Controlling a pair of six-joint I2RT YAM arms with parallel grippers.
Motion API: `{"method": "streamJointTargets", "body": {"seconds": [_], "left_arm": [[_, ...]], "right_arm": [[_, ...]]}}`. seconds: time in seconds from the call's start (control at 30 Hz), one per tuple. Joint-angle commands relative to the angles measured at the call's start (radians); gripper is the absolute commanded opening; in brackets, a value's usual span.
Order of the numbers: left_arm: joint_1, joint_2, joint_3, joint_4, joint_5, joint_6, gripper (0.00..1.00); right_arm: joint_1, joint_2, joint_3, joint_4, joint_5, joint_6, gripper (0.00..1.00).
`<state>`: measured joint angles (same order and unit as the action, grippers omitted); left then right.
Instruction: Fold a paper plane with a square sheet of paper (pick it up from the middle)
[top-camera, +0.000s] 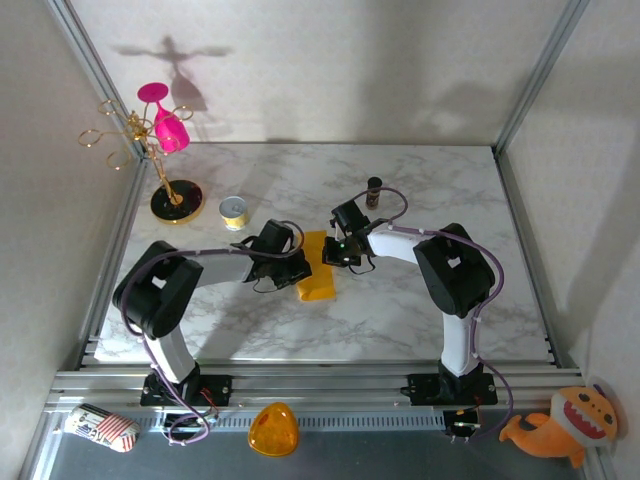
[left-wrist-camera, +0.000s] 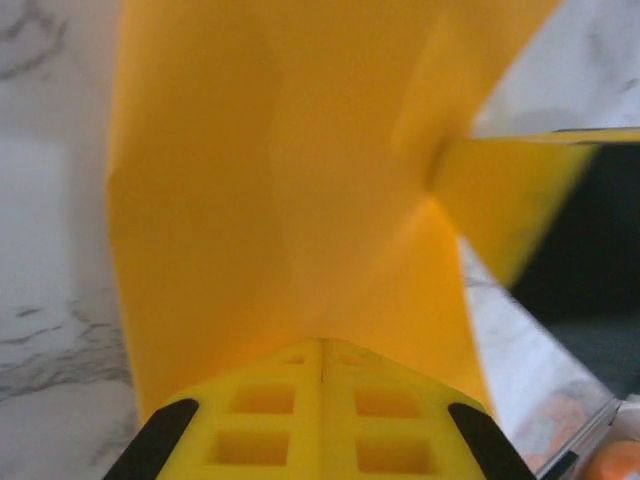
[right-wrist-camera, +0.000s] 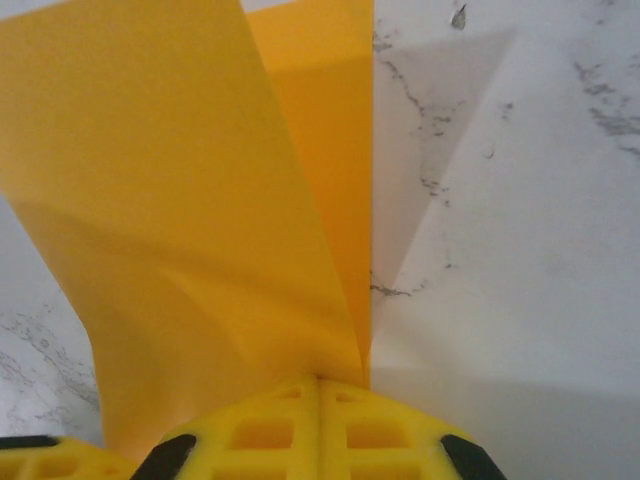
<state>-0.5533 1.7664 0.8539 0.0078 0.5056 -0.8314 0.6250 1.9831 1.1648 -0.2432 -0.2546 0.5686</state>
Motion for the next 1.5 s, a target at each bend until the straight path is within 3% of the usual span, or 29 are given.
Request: {"method": "streamJointTargets", "body": {"seconds": [0.0, 0.4, 0.93, 1.47], "left_arm": [[-0.007, 0.007, -0.031, 0.004, 0.010, 0.010, 0.02], [-0.041, -0.050, -0.227, -0.148, -0.011, 0.144, 0.01], [-0.123, -0.164, -0.291, -0.190, -0.069, 0.135, 0.01], [-0.156, -0.250, -0.169, -0.320, -0.149, 0.151, 0.01]], "right_arm": [[-0.031, 0.200, -0.095, -0.189, 0.293, 0.000, 0.04], [-0.030, 0.213, -0.071, -0.195, 0.306, 0.017, 0.04], [-0.030, 0.215, -0.079, -0.189, 0.315, 0.013, 0.04], [-0.024, 0.215, -0.089, -0.176, 0.316, 0.005, 0.03]]}}
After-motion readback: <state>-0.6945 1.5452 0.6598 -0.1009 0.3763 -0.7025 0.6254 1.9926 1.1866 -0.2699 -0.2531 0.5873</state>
